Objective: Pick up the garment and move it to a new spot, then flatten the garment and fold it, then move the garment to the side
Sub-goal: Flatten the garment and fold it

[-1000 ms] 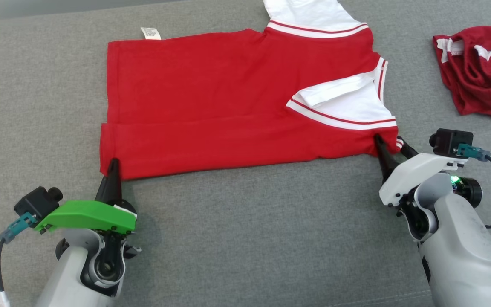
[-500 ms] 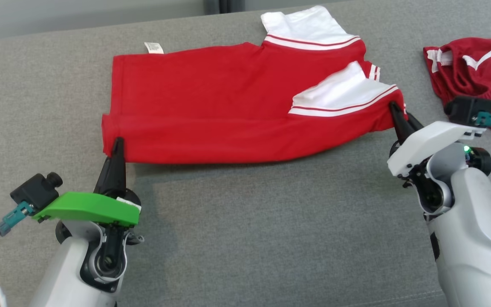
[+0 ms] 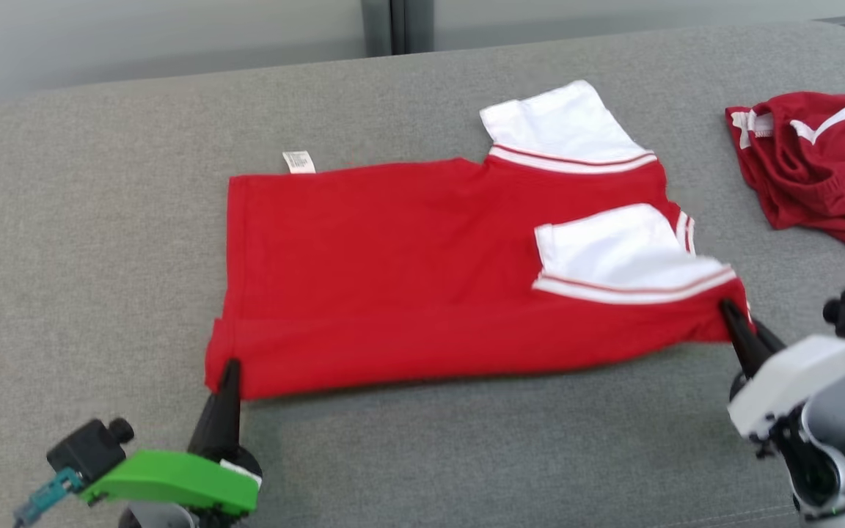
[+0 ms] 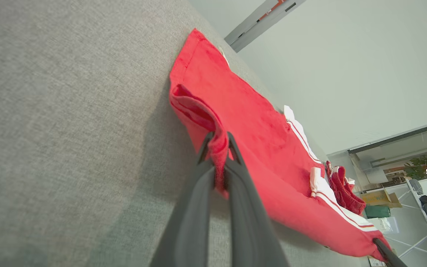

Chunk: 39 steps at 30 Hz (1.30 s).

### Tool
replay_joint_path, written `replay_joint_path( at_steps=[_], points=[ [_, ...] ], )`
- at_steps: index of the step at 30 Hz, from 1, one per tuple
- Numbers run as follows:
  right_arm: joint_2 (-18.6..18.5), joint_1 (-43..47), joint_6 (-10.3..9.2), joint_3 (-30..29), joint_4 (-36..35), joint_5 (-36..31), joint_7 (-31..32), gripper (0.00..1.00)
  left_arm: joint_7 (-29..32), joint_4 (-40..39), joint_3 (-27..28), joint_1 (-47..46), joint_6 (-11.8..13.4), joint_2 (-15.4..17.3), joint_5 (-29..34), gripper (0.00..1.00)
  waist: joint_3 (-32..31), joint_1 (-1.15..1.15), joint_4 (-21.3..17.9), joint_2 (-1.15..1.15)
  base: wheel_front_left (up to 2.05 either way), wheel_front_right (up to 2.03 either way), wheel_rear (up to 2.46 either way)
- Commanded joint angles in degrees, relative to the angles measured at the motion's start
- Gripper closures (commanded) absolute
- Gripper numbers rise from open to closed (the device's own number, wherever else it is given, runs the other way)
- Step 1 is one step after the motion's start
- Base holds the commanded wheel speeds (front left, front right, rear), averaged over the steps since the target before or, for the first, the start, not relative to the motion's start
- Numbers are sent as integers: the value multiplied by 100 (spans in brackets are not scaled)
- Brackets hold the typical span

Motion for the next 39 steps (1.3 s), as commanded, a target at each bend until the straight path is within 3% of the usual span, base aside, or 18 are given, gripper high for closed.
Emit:
replay_joint_path(
  at_steps=[1, 5, 11, 12, 14, 15, 16, 17, 23, 27, 34, 39],
  points=[
    [-17, 234, -8, -56, -56, 170, -30, 100, -36, -20, 14, 186, 35, -8, -33, 100, -14, 0, -5, 0, 0, 0, 0],
    [-14, 639, -8, -47, 15, 582, -196, 100, -65, 15, -3, 470, 80, -44, -99, 100, -23, 0, -18, 0, 0, 0, 0],
    [-15, 853, -8, 3, 309, 643, -519, 100, -18, 211, -48, 687, 104, -27, -136, 100, -38, 0, -35, 0, 0, 0, 0],
    [-16, 854, -8, 9, 359, 620, -568, 95, -11, 247, -63, 702, 100, -33, -130, 100, -46, 0, -33, 0, 0, 0, 0],
    [-15, 868, -8, 25, 463, 536, -677, 56, -4, 336, -91, 732, 102, -57, -144, 100, -69, 0, -30, 0, 0, 0, 0],
    [-16, 884, -8, 11, 516, 480, -738, 2, -15, 377, -105, 748, 105, -45, -112, 67, -82, 0, -29, 0, 0, 0, 0],
    [-15, 893, -8, 2, 545, 431, -780, 0, -12, 401, -121, 757, 113, -31, -86, 21, -93, 0, -29, 0, 0, 0, 0],
    [-15, 897, -8, -2, 571, 394, -824, 0, 4, 427, -138, 766, 133, -15, -76, 0, -109, 0, -27, 0, 0, 0, 0],
    [-13, 833, -7, -124, 457, 68, -1006, 0, -53, 331, -99, 705, 191, 237, 166, 0, -172, 0, -43, 0, 0, 0, 0],
    [-11, 634, -7, -140, 291, -154, -1060, 0, 66, 226, -120, 317, 176, 638, 494, 0, -175, 0, -70, 0, 0, 0, 0],
    [-11, 114, -7, 128, 36, -571, -899, 0, 794, 310, -426, -1063, 132, 1524, 1427, 0, 36, 0, -192, 0, 0, 0, 0],
    [-12, -341, -7, 455, -76, -774, -814, 0, 1406, 759, -735, -2145, 18, 1729, 1878, 0, 409, 0, -344, 0, 0, 0, 0]
  ],
)
